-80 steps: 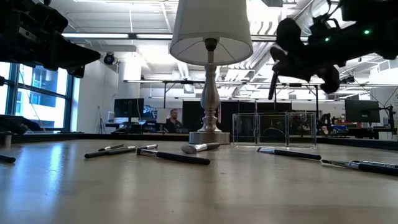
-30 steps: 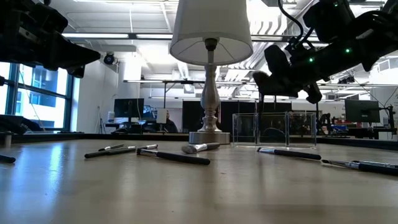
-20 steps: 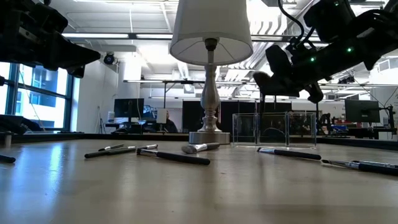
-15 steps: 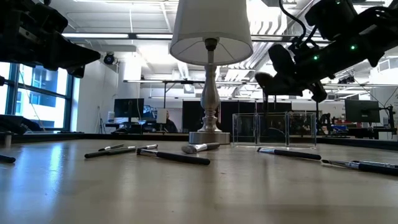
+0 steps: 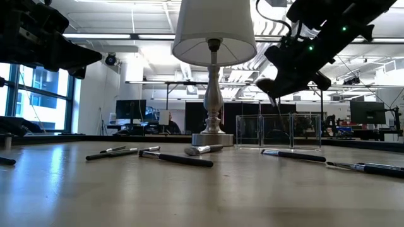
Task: Put items in baskets/containers
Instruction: Put the black highlighter brush into the transparent organizer, then put the black lash brush into the transparent organizer
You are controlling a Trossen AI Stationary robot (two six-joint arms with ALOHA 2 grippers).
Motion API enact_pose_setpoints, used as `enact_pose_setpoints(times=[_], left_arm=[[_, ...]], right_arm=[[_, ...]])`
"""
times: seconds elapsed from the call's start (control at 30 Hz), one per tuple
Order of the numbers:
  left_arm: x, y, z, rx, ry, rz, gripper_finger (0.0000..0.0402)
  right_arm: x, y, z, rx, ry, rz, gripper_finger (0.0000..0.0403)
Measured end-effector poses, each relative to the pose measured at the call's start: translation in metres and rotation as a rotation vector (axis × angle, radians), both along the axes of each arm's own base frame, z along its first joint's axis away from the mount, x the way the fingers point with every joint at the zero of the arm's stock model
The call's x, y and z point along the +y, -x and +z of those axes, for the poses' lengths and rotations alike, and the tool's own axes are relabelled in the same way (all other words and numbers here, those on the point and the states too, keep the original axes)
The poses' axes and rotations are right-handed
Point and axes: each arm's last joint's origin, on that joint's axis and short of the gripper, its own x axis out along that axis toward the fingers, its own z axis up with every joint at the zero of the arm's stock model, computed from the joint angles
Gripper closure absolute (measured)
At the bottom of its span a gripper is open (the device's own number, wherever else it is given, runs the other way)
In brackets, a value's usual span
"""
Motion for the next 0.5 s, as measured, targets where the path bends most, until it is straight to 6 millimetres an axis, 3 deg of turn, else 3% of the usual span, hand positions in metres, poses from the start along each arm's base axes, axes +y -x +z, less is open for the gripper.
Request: enact_pose_setpoints(times=[0.5], left_arm=[[0.0,0.0,0.0,0.0,0.0,0.0,0.04]], right_arm=[[0.0014,0.002,0.0065,-0.069,-0.069,0.031,0.0224]])
